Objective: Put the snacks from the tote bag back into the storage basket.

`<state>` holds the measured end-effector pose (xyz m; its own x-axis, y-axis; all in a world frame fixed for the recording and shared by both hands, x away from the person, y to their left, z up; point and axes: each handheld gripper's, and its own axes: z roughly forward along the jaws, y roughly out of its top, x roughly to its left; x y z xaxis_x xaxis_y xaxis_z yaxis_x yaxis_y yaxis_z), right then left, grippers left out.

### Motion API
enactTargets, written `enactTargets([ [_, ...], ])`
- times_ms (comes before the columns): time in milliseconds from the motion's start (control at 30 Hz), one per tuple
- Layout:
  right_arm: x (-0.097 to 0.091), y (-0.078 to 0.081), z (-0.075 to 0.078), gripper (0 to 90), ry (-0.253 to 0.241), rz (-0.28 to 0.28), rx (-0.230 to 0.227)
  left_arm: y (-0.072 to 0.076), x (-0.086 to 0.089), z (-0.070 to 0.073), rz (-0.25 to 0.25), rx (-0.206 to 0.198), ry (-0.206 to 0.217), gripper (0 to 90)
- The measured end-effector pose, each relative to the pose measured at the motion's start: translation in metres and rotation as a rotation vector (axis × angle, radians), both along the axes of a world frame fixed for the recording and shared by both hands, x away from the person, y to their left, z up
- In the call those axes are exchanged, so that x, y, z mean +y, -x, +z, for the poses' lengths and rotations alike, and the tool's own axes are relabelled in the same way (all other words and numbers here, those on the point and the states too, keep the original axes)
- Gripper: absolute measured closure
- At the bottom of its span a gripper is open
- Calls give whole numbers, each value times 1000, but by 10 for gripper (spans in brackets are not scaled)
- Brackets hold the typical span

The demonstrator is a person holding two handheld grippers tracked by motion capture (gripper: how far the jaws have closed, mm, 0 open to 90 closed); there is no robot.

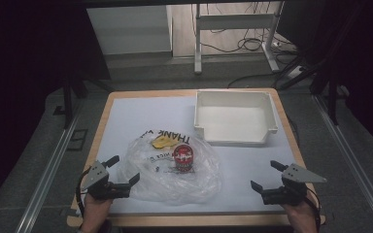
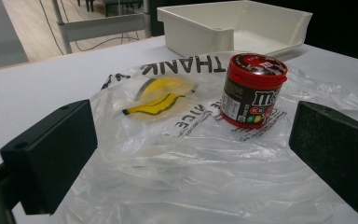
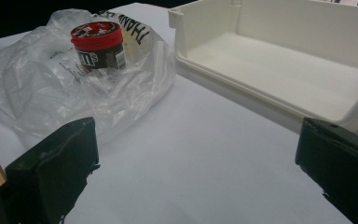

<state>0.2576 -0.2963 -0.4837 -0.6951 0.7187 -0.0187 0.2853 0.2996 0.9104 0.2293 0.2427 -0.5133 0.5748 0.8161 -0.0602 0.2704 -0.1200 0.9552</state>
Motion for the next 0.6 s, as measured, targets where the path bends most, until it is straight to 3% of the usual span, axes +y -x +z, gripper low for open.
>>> enactTargets([
  [367, 10, -3, 0, 0, 35, 29, -7, 0, 0, -1, 16, -12, -5, 0],
  [500, 13, -4, 2, 0, -1, 38, 26, 0, 0, -1, 21, -15, -11, 0],
  [600, 16, -5, 2, 0, 2, 47, 29, 0, 0, -1, 25, -18, -16, 0],
])
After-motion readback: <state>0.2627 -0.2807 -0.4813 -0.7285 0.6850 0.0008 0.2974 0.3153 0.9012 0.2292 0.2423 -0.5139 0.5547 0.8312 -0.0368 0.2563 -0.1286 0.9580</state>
